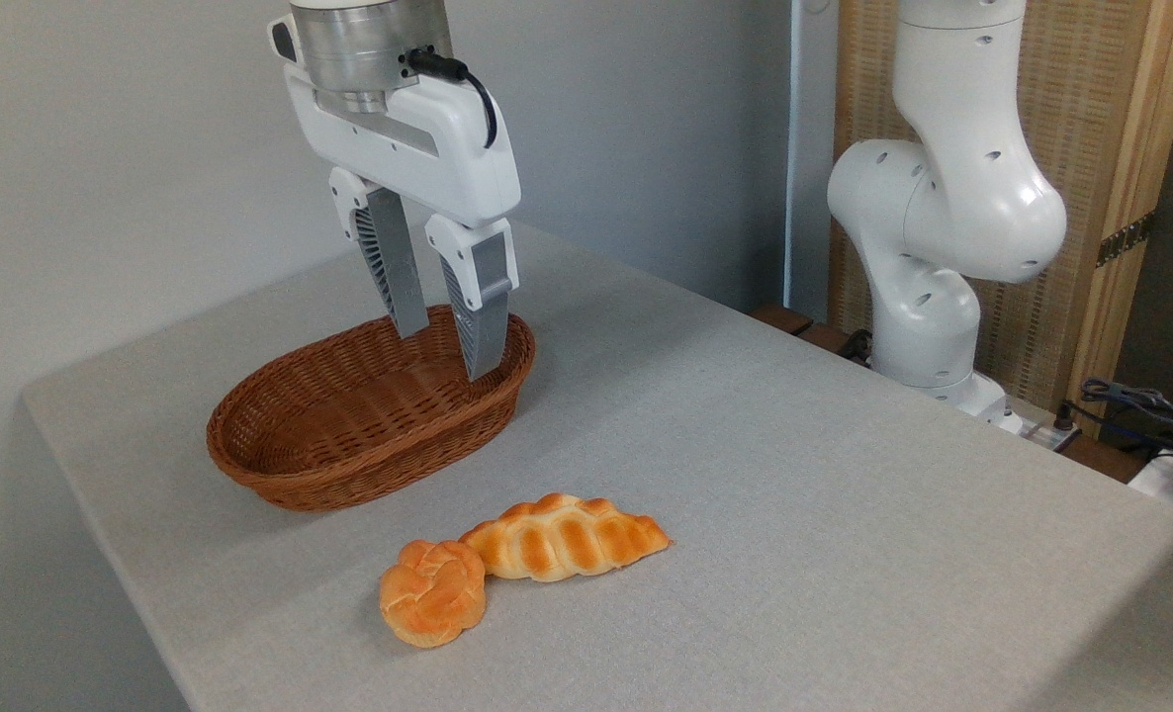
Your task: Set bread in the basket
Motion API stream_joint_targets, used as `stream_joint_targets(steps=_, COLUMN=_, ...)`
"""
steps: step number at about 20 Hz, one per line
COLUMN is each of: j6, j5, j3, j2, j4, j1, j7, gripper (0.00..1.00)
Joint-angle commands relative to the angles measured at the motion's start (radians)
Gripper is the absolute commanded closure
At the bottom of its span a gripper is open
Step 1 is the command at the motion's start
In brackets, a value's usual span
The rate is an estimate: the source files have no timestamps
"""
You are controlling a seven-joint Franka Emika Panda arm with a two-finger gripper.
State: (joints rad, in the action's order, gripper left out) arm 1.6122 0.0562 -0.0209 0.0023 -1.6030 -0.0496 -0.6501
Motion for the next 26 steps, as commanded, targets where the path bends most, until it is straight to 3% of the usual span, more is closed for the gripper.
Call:
stream_joint_targets(steps=1, j6=-0.022, j5=0.022, j3=0.018, j2=0.005, j4=0.028, j1=-0.004, j7=-0.005, gripper=0.0)
stream_joint_targets(steps=14, j6=-0.008, j5=0.019, j3=0.018, j2=-0.001, j4=0.022, j1=-0.003, j7=-0.02, gripper=0.0)
stream_joint_targets(steps=18, j6=0.0, j5=0.019, j3=0.019, j2=-0.036, j4=-0.018, j1=0.031, j7=-0.173, gripper=0.0)
stream_joint_targets(steps=23, j6=0.106, j5=0.019, j3=0.027, j2=-0.108, j4=-0.179, j1=0.059, j7=-0.516, gripper=0.0)
stream_joint_targets(steps=26, j6=0.164, j5=0.017, j3=0.027, j2=-0.108, j4=-0.25, j1=0.06, j7=-0.612, gripper=0.0)
